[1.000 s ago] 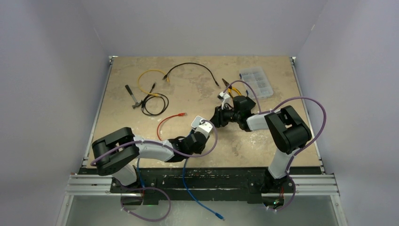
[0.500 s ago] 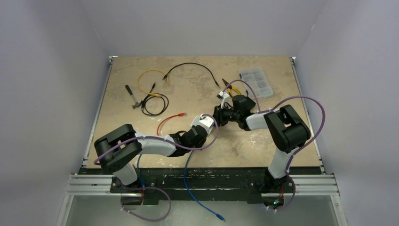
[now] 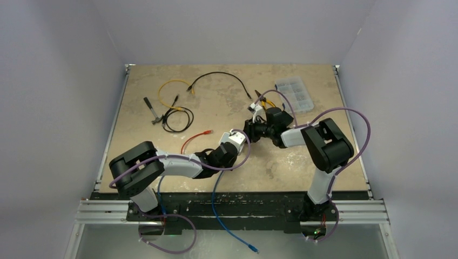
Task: Insert the plug into the switch port
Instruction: Insert the connector into the switch port.
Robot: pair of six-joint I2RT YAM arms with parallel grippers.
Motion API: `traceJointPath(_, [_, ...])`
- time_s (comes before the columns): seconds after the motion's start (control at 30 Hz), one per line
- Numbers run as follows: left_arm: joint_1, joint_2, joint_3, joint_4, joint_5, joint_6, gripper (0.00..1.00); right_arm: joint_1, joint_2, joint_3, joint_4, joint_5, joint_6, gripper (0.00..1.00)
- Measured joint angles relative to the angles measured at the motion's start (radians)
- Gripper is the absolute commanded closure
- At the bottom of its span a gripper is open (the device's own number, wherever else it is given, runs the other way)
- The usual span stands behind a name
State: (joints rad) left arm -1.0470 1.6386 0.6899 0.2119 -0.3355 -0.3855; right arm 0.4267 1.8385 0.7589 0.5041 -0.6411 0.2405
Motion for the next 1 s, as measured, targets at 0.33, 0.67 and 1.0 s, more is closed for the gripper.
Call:
traceJointPath(0.33, [0.009, 0.002, 0.0, 0.01, 0.011, 0.001, 1.0, 0.0, 0.034, 0.026, 0.031, -0.04, -0.006, 0.69])
traceJointPath(0.67, [0.027, 0.002, -0.002, 0.021, 0.019, 0.002, 1.0, 0.005, 0.055, 0.049, 0.05, -0.067, -0.022, 0.92])
traceJointPath(1.0, [0.052, -0.006, -0.035, 0.077, 0.009, 0.004, 1.0, 0.012, 0.083, 0.076, 0.066, -0.085, -0.036, 1.0])
